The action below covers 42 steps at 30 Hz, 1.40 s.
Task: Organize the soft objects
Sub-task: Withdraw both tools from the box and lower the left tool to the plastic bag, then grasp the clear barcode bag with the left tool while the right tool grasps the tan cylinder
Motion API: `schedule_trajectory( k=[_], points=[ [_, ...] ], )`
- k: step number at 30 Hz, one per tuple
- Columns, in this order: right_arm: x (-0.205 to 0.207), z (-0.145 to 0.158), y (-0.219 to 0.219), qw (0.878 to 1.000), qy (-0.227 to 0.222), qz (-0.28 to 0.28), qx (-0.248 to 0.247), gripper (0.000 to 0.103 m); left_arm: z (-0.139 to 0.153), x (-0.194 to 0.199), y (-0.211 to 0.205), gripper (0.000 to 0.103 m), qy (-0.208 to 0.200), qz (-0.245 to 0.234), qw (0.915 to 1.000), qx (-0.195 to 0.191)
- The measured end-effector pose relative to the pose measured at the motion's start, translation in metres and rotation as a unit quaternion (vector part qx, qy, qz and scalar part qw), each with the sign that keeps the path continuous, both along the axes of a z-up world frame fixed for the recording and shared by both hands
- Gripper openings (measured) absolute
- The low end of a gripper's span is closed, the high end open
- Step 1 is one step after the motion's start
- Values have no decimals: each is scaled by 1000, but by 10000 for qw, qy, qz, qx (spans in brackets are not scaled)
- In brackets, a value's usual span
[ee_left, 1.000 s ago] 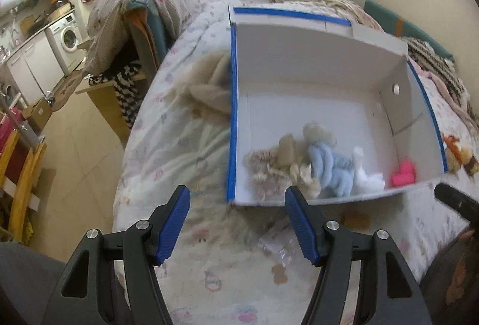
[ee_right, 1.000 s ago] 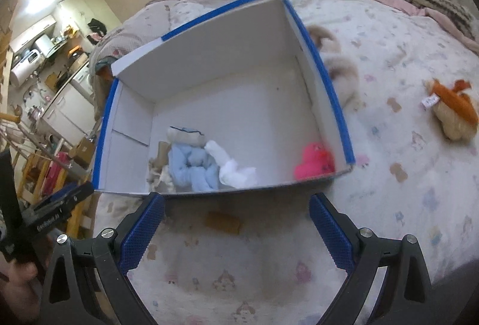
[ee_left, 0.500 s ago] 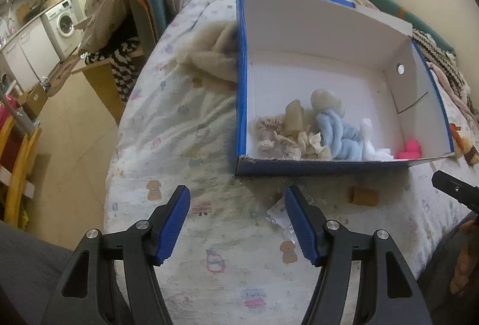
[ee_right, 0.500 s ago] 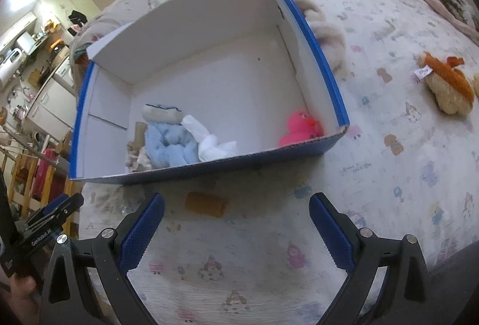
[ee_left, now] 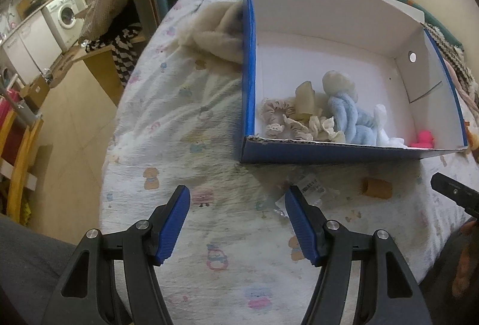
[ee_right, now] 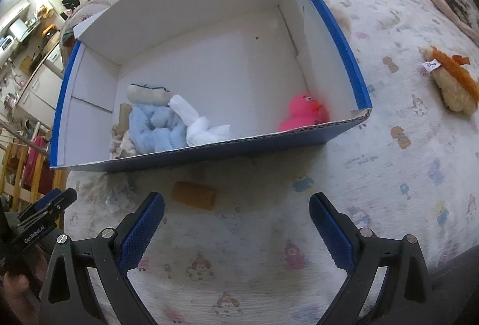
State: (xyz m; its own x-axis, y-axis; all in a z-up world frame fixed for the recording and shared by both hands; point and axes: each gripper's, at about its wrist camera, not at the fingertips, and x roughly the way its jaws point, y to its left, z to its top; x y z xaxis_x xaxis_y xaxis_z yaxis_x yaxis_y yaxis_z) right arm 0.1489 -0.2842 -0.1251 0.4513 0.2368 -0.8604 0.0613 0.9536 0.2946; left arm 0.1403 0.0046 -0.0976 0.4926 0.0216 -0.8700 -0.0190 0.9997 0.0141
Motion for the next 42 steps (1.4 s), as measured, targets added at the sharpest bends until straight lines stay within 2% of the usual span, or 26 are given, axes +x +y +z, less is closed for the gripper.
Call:
schedule_trajectory(
  k=[7, 15, 21, 24, 29, 30, 31, 32, 33, 42],
  points=[
    [-3, -5, -12, 9991, 196, -363, 44, 103, -10, 1, 0, 63, 171, 53, 9998, -90],
    [0, -12, -17, 9982, 351, -481, 29, 103, -28, 12, -37, 63, 528, -683, 9957, -346],
    [0, -15, -18, 9981, 391, -485, 30, 103, -57, 30, -57, 63, 856, -813, 9918, -489],
    [3, -17, -15, 9981, 396, -464, 10, 103, -67, 34, -58, 63, 927, -701, 9929, -257],
    [6, -22, -7, 9982, 455, -384, -91, 103, -70, 36, -60, 62, 865, -711, 9936, -178],
    [7, -22, -6, 9982, 462, -369, -106, 103, -70, 36, -60, 59, 844, -729, 9936, -169],
    [7, -23, -5, 9982, 462, -358, -111, 103, -71, 35, -61, 52, 828, -746, 9936, -168],
    [7, -22, -5, 9984, 440, -351, -93, 103, -71, 35, -61, 34, 818, -747, 9937, -186],
    [7, -22, -4, 9985, 415, -343, -81, 103, -71, 35, -61, 31, 810, -751, 9936, -244],
    [6, -20, 1, 9991, 330, -261, -99, 103, -63, 35, -59, 21, 841, -858, 9914, -517]
  ],
)
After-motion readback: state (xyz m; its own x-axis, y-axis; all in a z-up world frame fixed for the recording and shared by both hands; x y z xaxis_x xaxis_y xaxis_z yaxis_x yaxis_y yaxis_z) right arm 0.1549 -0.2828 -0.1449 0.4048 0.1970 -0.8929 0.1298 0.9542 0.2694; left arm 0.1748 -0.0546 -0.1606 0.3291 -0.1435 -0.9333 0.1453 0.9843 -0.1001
